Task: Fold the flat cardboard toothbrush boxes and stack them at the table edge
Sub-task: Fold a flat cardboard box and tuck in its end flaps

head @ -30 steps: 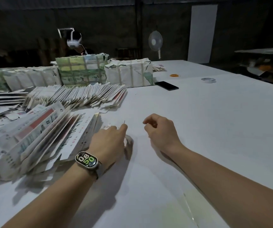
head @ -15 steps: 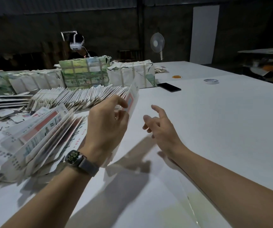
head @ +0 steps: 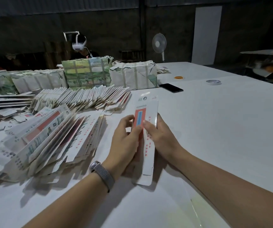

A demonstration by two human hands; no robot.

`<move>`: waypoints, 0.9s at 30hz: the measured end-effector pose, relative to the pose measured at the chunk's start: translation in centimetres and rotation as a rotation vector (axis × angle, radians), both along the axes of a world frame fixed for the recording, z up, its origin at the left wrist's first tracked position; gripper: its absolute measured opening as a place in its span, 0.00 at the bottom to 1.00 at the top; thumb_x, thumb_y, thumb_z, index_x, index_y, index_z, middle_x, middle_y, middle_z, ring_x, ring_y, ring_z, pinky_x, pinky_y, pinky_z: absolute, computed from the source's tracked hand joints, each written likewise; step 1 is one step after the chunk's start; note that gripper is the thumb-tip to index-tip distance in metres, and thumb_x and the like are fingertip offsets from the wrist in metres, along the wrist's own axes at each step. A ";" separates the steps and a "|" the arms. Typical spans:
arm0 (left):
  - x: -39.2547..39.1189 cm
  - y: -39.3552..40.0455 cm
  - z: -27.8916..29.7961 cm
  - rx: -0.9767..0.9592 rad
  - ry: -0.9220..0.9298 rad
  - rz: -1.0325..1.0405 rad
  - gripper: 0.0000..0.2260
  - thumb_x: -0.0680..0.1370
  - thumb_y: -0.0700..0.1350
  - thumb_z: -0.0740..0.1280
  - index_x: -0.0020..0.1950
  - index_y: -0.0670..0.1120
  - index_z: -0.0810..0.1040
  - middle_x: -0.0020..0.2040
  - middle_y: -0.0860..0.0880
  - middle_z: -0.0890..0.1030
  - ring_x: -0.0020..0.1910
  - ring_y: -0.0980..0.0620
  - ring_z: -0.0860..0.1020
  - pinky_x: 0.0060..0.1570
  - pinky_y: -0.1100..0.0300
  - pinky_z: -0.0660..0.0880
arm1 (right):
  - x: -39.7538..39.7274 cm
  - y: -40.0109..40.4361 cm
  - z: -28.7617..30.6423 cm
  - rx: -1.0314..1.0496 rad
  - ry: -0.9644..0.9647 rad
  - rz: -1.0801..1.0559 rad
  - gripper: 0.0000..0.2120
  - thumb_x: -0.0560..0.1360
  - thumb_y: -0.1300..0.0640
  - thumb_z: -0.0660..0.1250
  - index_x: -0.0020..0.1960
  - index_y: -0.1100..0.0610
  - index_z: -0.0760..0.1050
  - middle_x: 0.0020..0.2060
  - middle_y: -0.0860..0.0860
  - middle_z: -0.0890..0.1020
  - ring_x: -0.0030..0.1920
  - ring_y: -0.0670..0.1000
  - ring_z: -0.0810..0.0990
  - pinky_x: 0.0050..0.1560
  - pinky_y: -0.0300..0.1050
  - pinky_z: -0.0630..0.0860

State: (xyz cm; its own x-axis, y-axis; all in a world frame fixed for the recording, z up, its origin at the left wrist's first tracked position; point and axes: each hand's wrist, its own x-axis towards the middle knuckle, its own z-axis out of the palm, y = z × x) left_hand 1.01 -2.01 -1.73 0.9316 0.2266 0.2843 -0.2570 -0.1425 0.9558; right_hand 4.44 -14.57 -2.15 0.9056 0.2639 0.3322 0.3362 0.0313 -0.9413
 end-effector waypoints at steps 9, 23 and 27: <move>0.0 0.3 -0.4 -0.130 0.116 -0.177 0.40 0.67 0.64 0.75 0.75 0.57 0.65 0.61 0.52 0.80 0.53 0.53 0.85 0.44 0.59 0.81 | 0.0 0.0 0.3 0.019 -0.004 -0.007 0.28 0.82 0.43 0.58 0.80 0.45 0.56 0.72 0.43 0.72 0.71 0.48 0.73 0.72 0.56 0.69; -0.4 0.5 0.8 -0.334 0.241 -0.537 0.32 0.71 0.58 0.60 0.71 0.44 0.74 0.64 0.36 0.80 0.44 0.43 0.81 0.32 0.59 0.77 | -0.1 0.1 0.3 0.105 0.066 0.080 0.26 0.78 0.54 0.70 0.72 0.38 0.67 0.50 0.50 0.75 0.40 0.39 0.80 0.43 0.43 0.82; -0.2 1.0 0.6 -0.448 0.329 -0.625 0.28 0.74 0.59 0.60 0.68 0.44 0.76 0.52 0.35 0.78 0.39 0.40 0.79 0.33 0.54 0.80 | 0.3 -0.4 0.2 0.112 0.115 0.084 0.24 0.78 0.52 0.71 0.71 0.42 0.68 0.49 0.46 0.81 0.44 0.43 0.84 0.40 0.48 0.83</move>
State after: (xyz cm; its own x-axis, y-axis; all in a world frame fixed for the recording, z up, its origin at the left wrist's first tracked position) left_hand 0.85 -1.04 -1.09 0.9430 -0.3323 -0.0180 0.1394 0.3454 0.9281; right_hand 4.72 -14.95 -1.99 0.9156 0.3075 0.2590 0.2180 0.1614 -0.9625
